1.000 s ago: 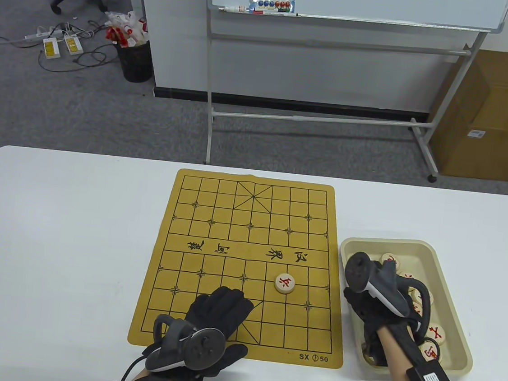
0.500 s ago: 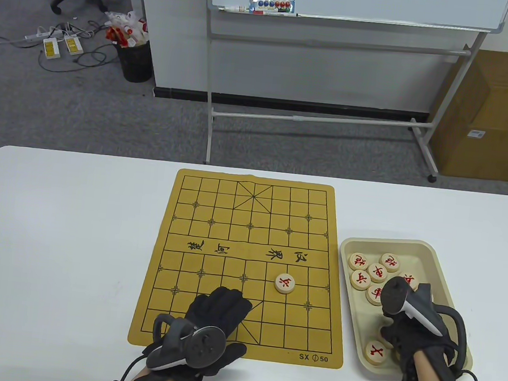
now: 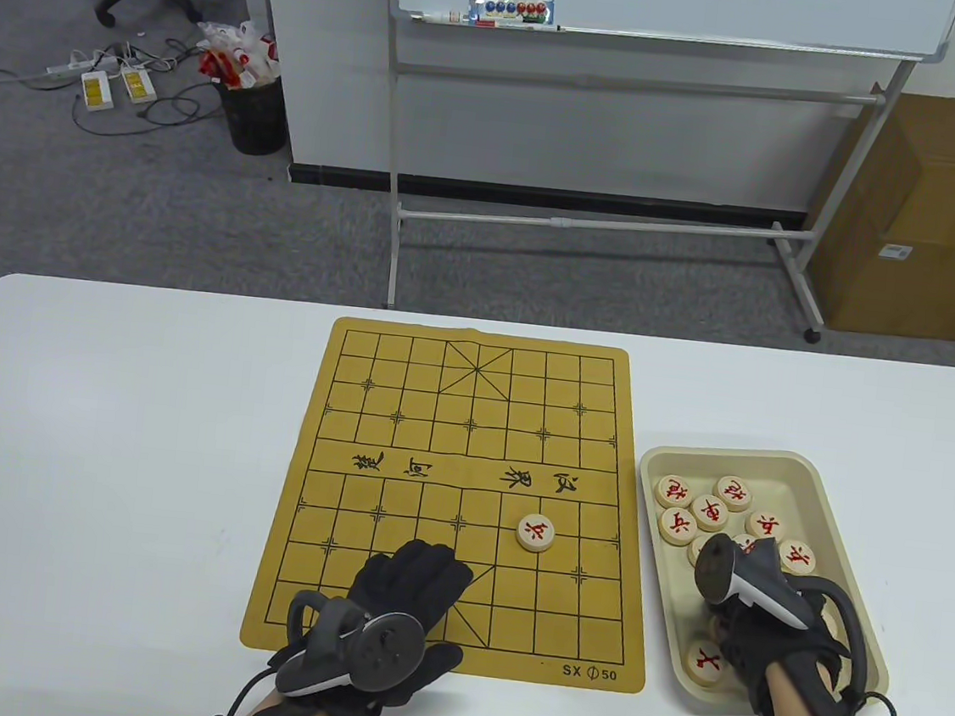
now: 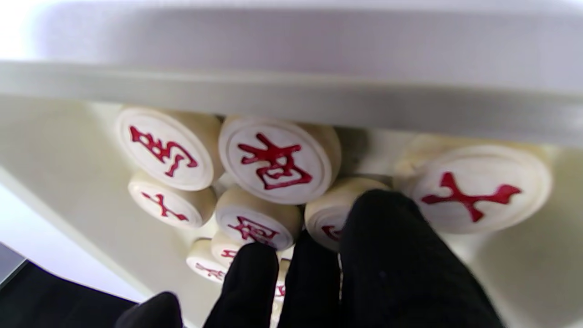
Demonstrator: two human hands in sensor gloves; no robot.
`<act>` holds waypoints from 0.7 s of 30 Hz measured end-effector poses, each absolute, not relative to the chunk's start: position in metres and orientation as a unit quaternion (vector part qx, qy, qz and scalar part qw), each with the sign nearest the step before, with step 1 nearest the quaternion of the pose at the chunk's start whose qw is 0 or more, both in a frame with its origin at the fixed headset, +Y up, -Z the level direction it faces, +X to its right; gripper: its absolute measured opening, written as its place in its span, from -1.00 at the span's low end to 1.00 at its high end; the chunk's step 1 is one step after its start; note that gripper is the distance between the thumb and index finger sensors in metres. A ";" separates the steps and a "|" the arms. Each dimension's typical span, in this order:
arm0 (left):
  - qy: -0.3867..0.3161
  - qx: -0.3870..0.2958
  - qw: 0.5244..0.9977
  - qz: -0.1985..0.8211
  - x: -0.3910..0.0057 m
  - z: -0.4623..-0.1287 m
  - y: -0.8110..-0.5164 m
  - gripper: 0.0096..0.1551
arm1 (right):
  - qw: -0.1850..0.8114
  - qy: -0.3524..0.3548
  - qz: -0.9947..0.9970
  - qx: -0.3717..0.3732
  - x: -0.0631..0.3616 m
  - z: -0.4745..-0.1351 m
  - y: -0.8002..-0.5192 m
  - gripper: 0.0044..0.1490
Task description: Set up Chinese chess pieces
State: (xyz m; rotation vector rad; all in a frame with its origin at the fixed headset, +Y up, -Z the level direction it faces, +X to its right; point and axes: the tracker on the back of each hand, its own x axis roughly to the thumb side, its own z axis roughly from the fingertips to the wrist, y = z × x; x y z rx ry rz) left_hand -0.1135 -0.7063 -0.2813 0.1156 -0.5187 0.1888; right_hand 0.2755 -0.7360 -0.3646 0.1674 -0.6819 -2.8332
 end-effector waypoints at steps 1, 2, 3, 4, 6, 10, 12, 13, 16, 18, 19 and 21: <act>-0.256 0.057 0.961 0.093 -0.113 -0.281 -0.706 0.01 | 0.111 -0.231 -0.965 0.058 0.275 -0.365 -0.736 -0.10; -0.256 0.057 0.961 0.094 -0.113 -0.281 -0.706 0.01 | 0.111 -0.227 -0.966 0.057 0.275 -0.365 -0.736 -0.10; -0.255 0.057 0.961 0.094 -0.113 -0.281 -0.706 0.01 | 0.114 -0.222 -0.967 0.056 0.275 -0.365 -0.736 -0.11; -0.255 0.058 0.961 0.094 -0.113 -0.282 -0.706 0.01 | 0.116 -0.219 -0.967 0.052 0.275 -0.365 -0.736 -0.11; -0.255 0.057 0.961 0.093 -0.113 -0.282 -0.707 0.01 | 0.118 -0.215 -0.968 0.050 0.274 -0.366 -0.736 -0.12; -0.255 0.056 0.961 0.091 -0.113 -0.281 -0.707 0.01 | 0.115 -0.205 -0.971 0.047 0.275 -0.367 -0.737 -0.10; -0.255 0.056 0.961 0.091 -0.113 -0.281 -0.707 0.01 | 0.122 -0.197 -0.972 0.048 0.275 -0.367 -0.737 -0.09; -0.255 0.056 0.961 0.091 -0.113 -0.281 -0.707 0.01 | 0.124 -0.190 -0.973 0.047 0.275 -0.367 -0.737 -0.09; -0.256 0.055 0.961 0.091 -0.113 -0.281 -0.706 0.01 | 0.123 -0.190 -0.973 0.047 0.274 -0.368 -0.737 -0.09; -0.255 0.055 0.961 0.091 -0.113 -0.281 -0.707 0.01 | 0.129 -0.186 -0.973 0.051 0.275 -0.368 -0.736 -0.08; -0.255 0.055 0.961 0.092 -0.113 -0.281 -0.706 0.00 | 0.126 -0.186 -0.973 0.053 0.275 -0.369 -0.735 -0.08; -0.254 0.056 0.961 0.092 -0.113 -0.282 -0.706 0.00 | 0.120 -0.176 -0.975 0.057 0.277 -0.368 -0.733 -0.15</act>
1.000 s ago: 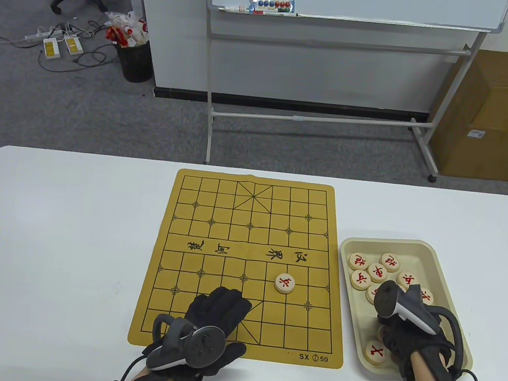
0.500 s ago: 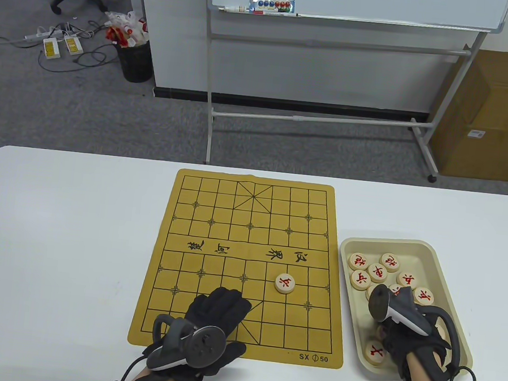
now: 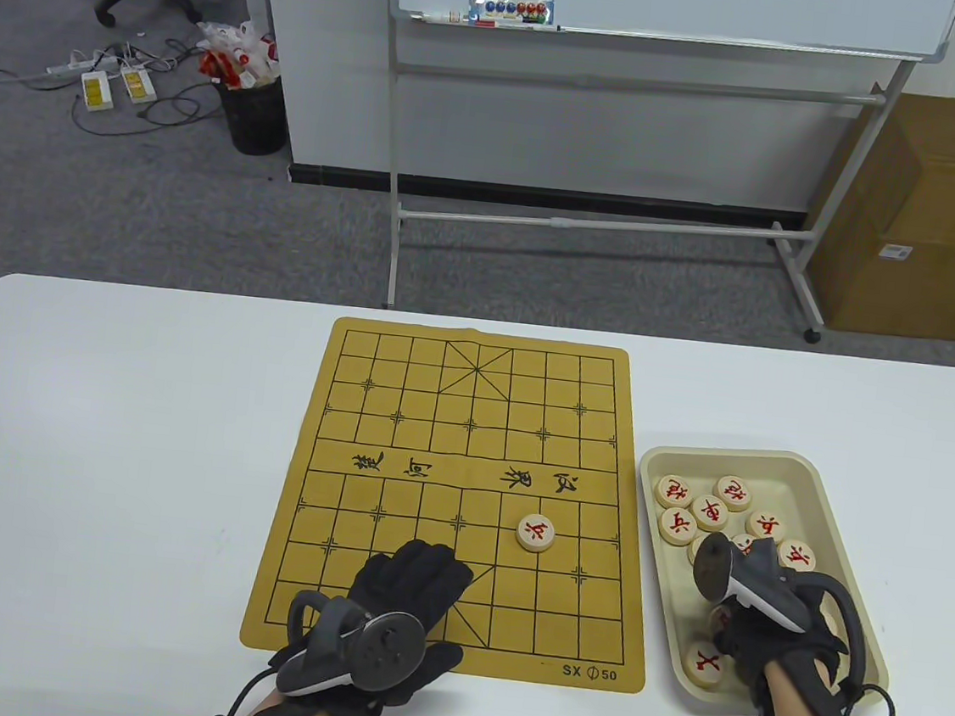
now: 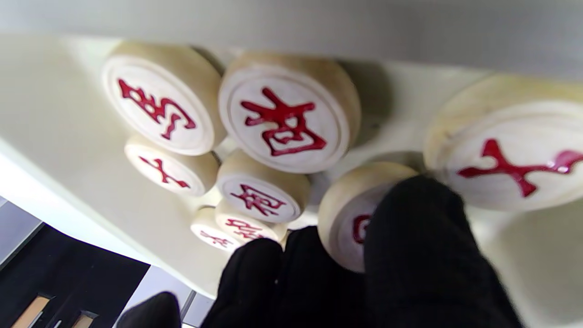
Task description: Set up Chinese chess pieces
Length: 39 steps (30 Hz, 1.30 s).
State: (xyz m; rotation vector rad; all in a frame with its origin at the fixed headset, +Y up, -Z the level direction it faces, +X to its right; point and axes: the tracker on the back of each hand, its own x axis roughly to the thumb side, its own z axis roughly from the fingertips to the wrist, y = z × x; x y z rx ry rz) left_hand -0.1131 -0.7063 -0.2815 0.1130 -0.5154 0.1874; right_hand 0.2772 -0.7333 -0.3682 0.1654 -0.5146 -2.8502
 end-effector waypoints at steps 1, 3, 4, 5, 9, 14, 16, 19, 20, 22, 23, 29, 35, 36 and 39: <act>-0.254 0.056 0.961 0.092 -0.113 -0.282 -0.706 0.01 | 0.106 -0.176 -0.977 0.055 0.278 -0.369 -0.731 -0.20; -0.254 0.056 0.961 0.091 -0.113 -0.282 -0.707 0.01 | 0.089 -0.169 -0.980 0.051 0.280 -0.368 -0.729 -0.26; -0.254 0.055 0.961 0.091 -0.113 -0.282 -0.707 0.01 | 0.082 -0.168 -0.981 0.051 0.281 -0.367 -0.728 -0.28; -0.254 0.055 0.961 0.091 -0.113 -0.282 -0.707 0.00 | 0.077 -0.165 -0.982 0.050 0.283 -0.366 -0.726 -0.29; -0.254 0.054 0.961 0.091 -0.113 -0.282 -0.707 0.00 | 0.034 -0.137 -0.989 0.052 0.290 -0.364 -0.716 -0.32; -0.253 0.054 0.962 0.090 -0.113 -0.282 -0.707 0.00 | -0.043 -0.088 -0.994 0.048 0.300 -0.360 -0.706 -0.33; -0.254 0.055 0.961 0.090 -0.113 -0.282 -0.707 0.00 | -0.066 -0.072 -0.994 0.044 0.300 -0.359 -0.703 -0.33; -0.253 0.056 0.962 0.090 -0.112 -0.282 -0.707 0.00 | -0.097 -0.053 -0.994 0.027 0.296 -0.357 -0.699 -0.33; -0.253 0.056 0.962 0.090 -0.112 -0.282 -0.707 0.00 | -0.105 -0.044 -0.993 0.017 0.292 -0.356 -0.697 -0.33; -0.253 0.056 0.962 0.090 -0.112 -0.282 -0.707 0.00 | -0.115 -0.030 -0.993 -0.002 0.285 -0.354 -0.695 -0.33; -0.253 0.056 0.962 0.090 -0.112 -0.282 -0.707 0.00 | -0.122 -0.027 -0.992 -0.010 0.281 -0.354 -0.694 -0.33; -0.253 0.058 0.961 0.090 -0.112 -0.282 -0.707 0.00 | -0.154 -0.010 -0.985 -0.072 0.245 -0.345 -0.688 -0.31; -0.253 0.057 0.962 0.090 -0.112 -0.282 -0.707 0.00 | -0.147 -0.023 -0.979 -0.140 0.201 -0.333 -0.693 -0.33; -0.253 0.057 0.962 0.090 -0.112 -0.282 -0.707 0.00 | -0.144 -0.031 -0.978 -0.147 0.195 -0.333 -0.695 -0.33; -0.253 0.057 0.962 0.090 -0.112 -0.282 -0.707 0.00 | -0.118 -0.052 -0.977 -0.169 0.178 -0.329 -0.702 -0.35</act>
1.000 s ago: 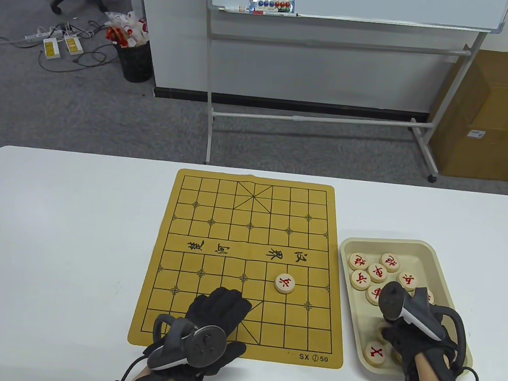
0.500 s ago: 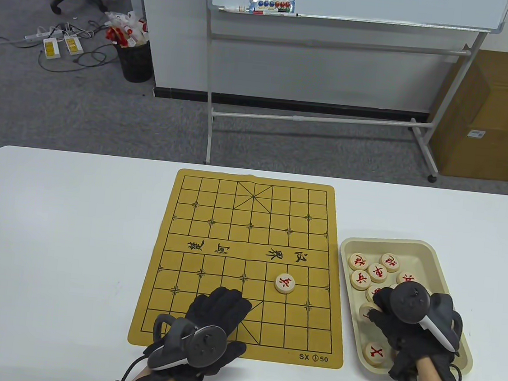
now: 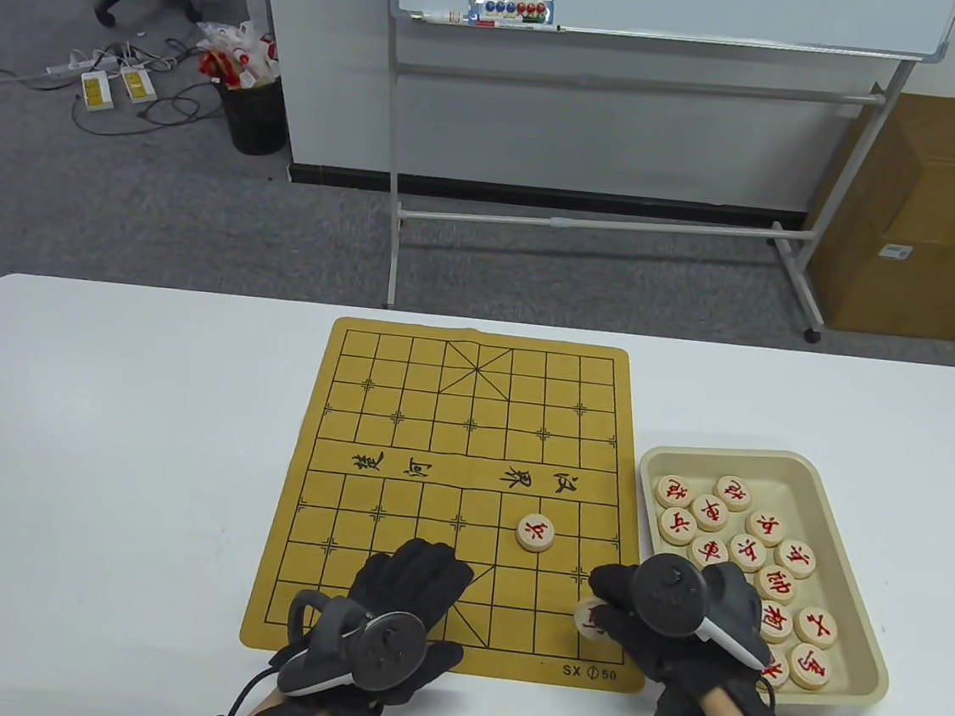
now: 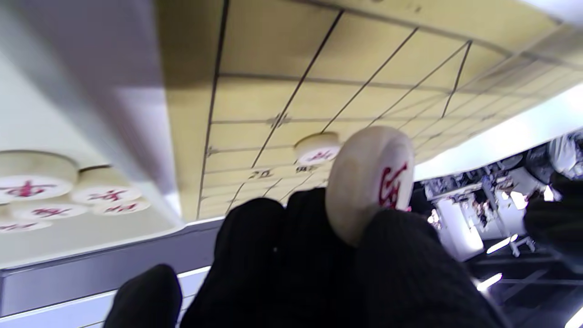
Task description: Set up Chinese chess pieces
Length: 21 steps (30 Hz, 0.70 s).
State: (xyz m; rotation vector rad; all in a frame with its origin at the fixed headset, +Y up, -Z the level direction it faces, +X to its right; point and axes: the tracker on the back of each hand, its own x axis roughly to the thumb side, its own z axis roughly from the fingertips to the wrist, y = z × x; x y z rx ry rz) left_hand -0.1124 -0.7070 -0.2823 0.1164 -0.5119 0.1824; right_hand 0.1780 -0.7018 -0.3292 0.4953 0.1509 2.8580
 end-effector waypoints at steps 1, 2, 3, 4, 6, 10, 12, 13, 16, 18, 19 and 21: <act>-0.253 0.058 0.962 0.090 -0.112 -0.282 -0.707 0.00 | 0.108 0.058 0.977 0.174 0.174 -0.329 -0.704 -0.35; -0.252 0.057 0.962 0.090 -0.112 -0.282 -0.707 0.00 | 0.094 0.070 0.977 0.179 0.170 -0.329 -0.708 -0.35; -0.252 0.057 0.962 0.090 -0.112 -0.282 -0.707 0.00 | 0.085 0.073 0.977 0.182 0.167 -0.328 -0.712 -0.35; -0.252 0.057 0.962 0.089 -0.112 -0.282 -0.707 0.00 | 0.072 0.081 0.977 0.186 0.164 -0.328 -0.715 -0.35; -0.253 0.056 0.962 0.089 -0.112 -0.282 -0.707 0.00 | 0.052 0.091 0.976 0.194 0.158 -0.328 -0.721 -0.35; -0.254 0.055 0.962 0.088 -0.112 -0.282 -0.707 0.00 | 0.038 0.096 0.974 0.202 0.152 -0.327 -0.724 -0.35; -0.254 0.055 0.962 0.088 -0.112 -0.282 -0.707 0.00 | 0.037 0.096 0.973 0.205 0.150 -0.326 -0.726 -0.35; -0.254 0.055 0.962 0.088 -0.112 -0.282 -0.707 0.00 | 0.034 0.099 0.973 0.206 0.148 -0.326 -0.727 -0.36; -0.254 0.054 0.962 0.088 -0.112 -0.282 -0.708 0.00 | 0.016 0.098 0.974 0.205 0.146 -0.326 -0.731 -0.36; -0.254 0.054 0.962 0.087 -0.111 -0.282 -0.708 0.00 | 0.007 0.108 0.973 0.203 0.145 -0.327 -0.734 -0.37; -0.254 0.054 0.962 0.087 -0.111 -0.282 -0.708 0.01 | 0.003 0.111 0.973 0.204 0.144 -0.328 -0.737 -0.37; -0.254 0.054 0.962 0.087 -0.111 -0.282 -0.708 0.00 | -0.007 0.119 0.973 0.199 0.143 -0.328 -0.739 -0.37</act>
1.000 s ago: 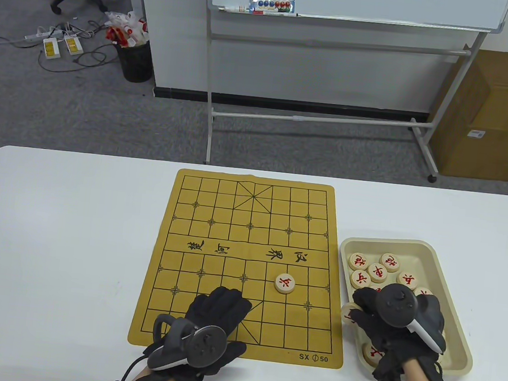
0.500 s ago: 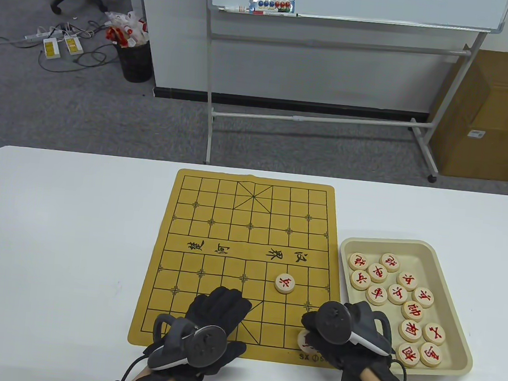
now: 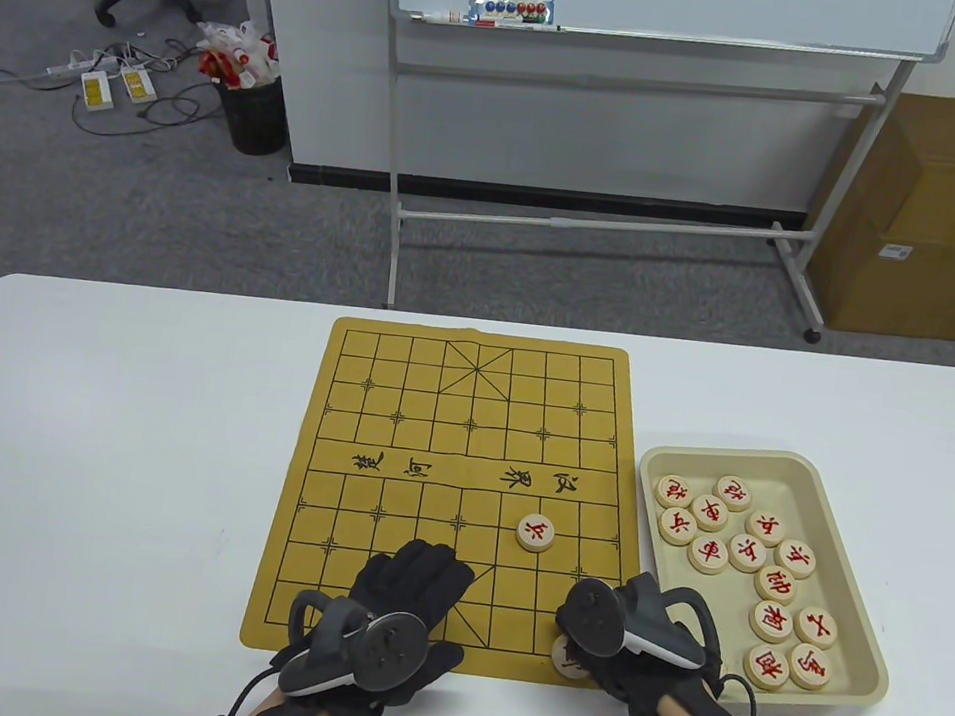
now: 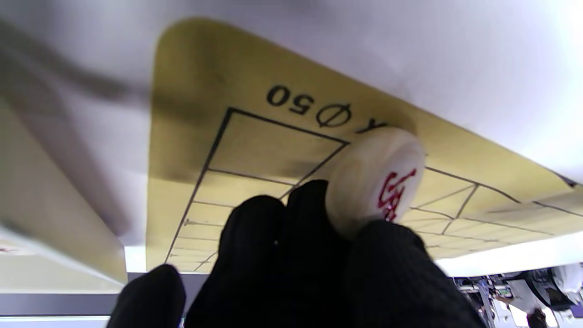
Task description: Set up Chinese chess pieces
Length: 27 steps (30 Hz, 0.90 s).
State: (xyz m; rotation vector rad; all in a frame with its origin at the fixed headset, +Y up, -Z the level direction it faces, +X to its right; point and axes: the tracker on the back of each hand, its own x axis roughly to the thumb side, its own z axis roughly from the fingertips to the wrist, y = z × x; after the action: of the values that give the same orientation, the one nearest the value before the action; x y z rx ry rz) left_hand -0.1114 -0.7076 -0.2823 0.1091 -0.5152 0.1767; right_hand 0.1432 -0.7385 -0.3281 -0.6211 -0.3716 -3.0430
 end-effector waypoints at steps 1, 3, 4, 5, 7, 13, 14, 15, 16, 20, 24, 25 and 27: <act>-0.254 0.053 0.962 0.087 -0.111 -0.282 -0.708 0.00 | 0.013 -0.118 -0.973 -0.196 0.142 -0.328 -0.740 -0.38; -0.254 0.053 0.962 0.086 -0.111 -0.282 -0.708 0.00 | 0.035 -0.104 -0.975 -0.192 0.140 -0.327 -0.742 -0.38; -0.255 0.053 0.962 0.086 -0.111 -0.282 -0.708 0.00 | 0.052 -0.103 -0.975 -0.191 0.139 -0.327 -0.743 -0.38; -0.255 0.052 0.962 0.086 -0.111 -0.282 -0.708 0.00 | 0.059 -0.098 -0.974 -0.194 0.138 -0.327 -0.745 -0.38; -0.255 0.052 0.962 0.086 -0.111 -0.282 -0.708 0.00 | 0.056 -0.095 -0.975 -0.195 0.138 -0.329 -0.747 -0.38; -0.254 0.051 0.962 0.087 -0.111 -0.283 -0.708 0.00 | 0.055 -0.101 -0.974 -0.195 0.140 -0.330 -0.749 -0.34; -0.255 0.051 0.962 0.086 -0.111 -0.283 -0.708 0.00 | 0.051 -0.097 -0.975 -0.195 0.140 -0.330 -0.747 -0.34; -0.255 0.051 0.962 0.085 -0.111 -0.283 -0.708 0.00 | 0.047 -0.093 -0.975 -0.195 0.141 -0.330 -0.744 -0.33; -0.255 0.051 0.962 0.085 -0.111 -0.283 -0.708 0.00 | 0.042 -0.091 -0.976 -0.195 0.142 -0.329 -0.741 -0.33; -0.255 0.050 0.962 0.085 -0.111 -0.283 -0.708 0.00 | -0.020 -0.070 -0.979 -0.190 0.154 -0.328 -0.721 -0.32; -0.255 0.051 0.962 0.086 -0.111 -0.283 -0.708 0.00 | -0.080 -0.036 -0.984 -0.153 0.179 -0.329 -0.700 -0.30; -0.256 0.051 0.962 0.086 -0.111 -0.283 -0.708 0.00 | -0.090 -0.032 -0.985 -0.145 0.185 -0.330 -0.697 -0.30; -0.256 0.051 0.961 0.086 -0.111 -0.282 -0.708 0.00 | -0.120 -0.008 -0.986 -0.114 0.204 -0.331 -0.689 -0.29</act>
State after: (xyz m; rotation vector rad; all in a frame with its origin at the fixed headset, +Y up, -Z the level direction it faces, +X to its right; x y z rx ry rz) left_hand -0.1106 -0.7081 -0.2824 0.1026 -0.5193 0.1749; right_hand 0.2038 -0.6890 -0.3311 -0.3870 -0.0266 -3.3603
